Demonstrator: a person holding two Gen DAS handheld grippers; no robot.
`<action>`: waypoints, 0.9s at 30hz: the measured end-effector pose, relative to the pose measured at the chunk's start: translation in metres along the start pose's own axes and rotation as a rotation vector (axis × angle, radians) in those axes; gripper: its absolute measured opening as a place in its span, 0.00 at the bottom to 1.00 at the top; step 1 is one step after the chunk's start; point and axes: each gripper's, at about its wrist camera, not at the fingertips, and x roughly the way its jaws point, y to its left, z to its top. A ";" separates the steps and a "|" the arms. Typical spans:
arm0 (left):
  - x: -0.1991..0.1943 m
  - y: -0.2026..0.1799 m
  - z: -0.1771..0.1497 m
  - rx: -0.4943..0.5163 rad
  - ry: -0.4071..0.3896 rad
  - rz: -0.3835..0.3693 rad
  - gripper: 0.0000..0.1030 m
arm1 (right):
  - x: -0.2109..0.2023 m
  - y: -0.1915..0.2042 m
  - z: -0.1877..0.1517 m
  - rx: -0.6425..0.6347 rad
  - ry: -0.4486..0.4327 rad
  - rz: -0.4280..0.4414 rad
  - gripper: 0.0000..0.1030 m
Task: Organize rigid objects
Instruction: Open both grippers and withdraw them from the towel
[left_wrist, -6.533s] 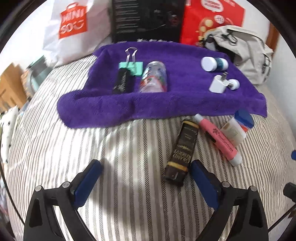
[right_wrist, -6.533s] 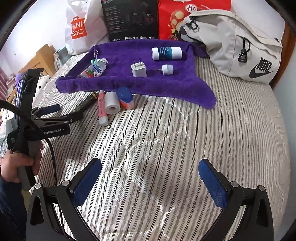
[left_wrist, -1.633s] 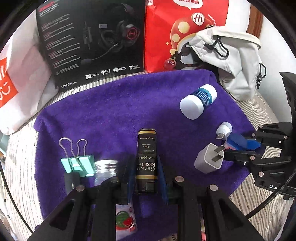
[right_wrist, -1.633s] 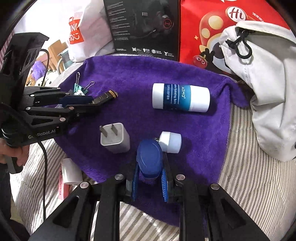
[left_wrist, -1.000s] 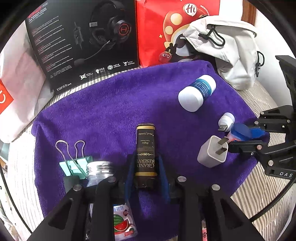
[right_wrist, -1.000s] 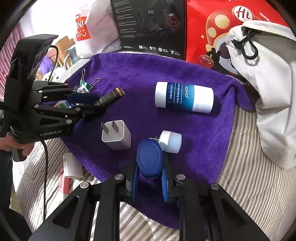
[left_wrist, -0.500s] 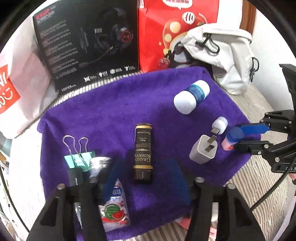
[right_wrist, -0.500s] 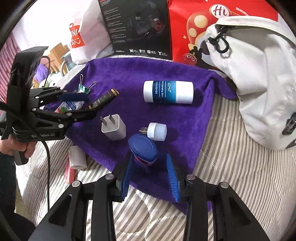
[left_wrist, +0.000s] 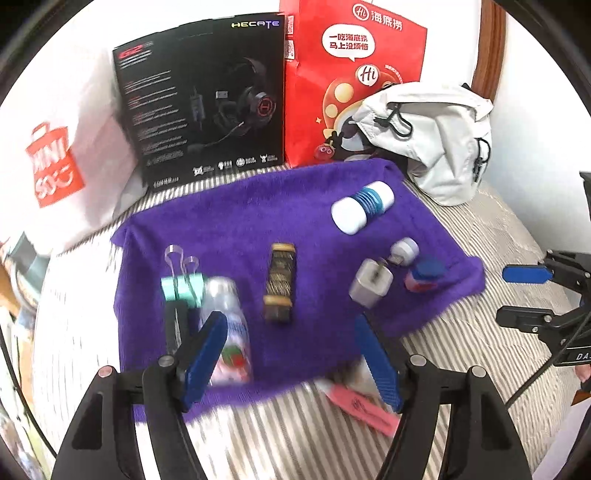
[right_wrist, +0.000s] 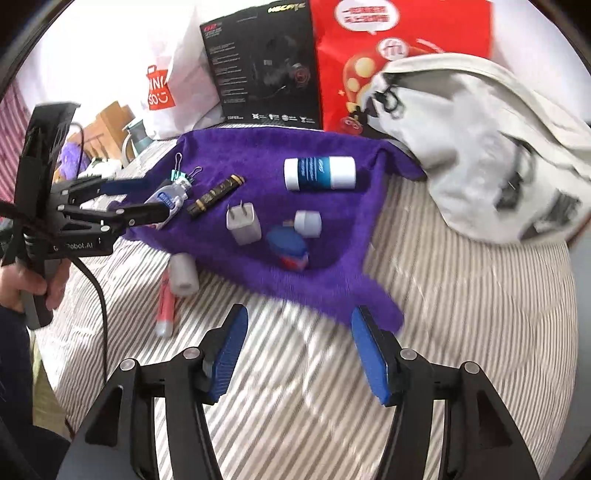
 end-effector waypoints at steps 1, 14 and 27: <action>-0.003 -0.004 -0.007 -0.008 0.003 -0.010 0.71 | -0.005 -0.001 -0.007 0.022 -0.002 0.001 0.60; 0.019 -0.039 -0.075 -0.188 0.087 0.019 0.76 | -0.031 -0.003 -0.072 0.194 -0.014 -0.109 1.00; 0.013 -0.014 -0.084 -0.172 0.060 0.131 0.74 | -0.017 -0.006 -0.100 0.262 0.032 -0.085 1.00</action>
